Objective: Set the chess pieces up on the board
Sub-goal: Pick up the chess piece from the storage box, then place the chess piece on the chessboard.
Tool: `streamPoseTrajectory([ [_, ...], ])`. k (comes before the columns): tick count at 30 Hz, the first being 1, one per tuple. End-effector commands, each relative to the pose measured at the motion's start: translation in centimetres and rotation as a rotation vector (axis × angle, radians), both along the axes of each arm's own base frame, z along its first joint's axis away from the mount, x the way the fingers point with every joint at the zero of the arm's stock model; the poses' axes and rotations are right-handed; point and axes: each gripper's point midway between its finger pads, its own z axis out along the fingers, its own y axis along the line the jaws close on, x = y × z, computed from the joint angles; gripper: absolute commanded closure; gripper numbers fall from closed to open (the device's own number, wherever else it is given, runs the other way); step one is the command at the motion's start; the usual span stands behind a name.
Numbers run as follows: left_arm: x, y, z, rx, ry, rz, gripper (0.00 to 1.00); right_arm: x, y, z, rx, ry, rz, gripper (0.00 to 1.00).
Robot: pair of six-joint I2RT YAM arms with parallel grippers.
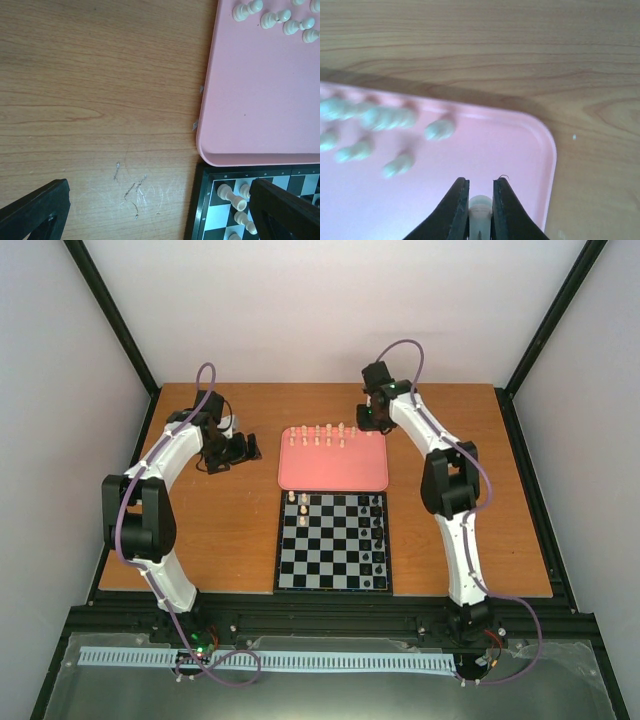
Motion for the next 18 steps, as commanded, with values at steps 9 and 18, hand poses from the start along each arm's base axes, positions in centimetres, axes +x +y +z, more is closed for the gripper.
streamPoseTrajectory([
  [9,0.3,0.2,1.1,-0.008,-0.028,0.015,0.0,-17.2,15.4,9.2,0.162,-0.103,0.459,0.97],
  [18,0.1,-0.1,1.3,-0.036,-0.035,0.018,0.0,-23.0,22.1,7.5,0.174,-0.103,0.709,0.97],
])
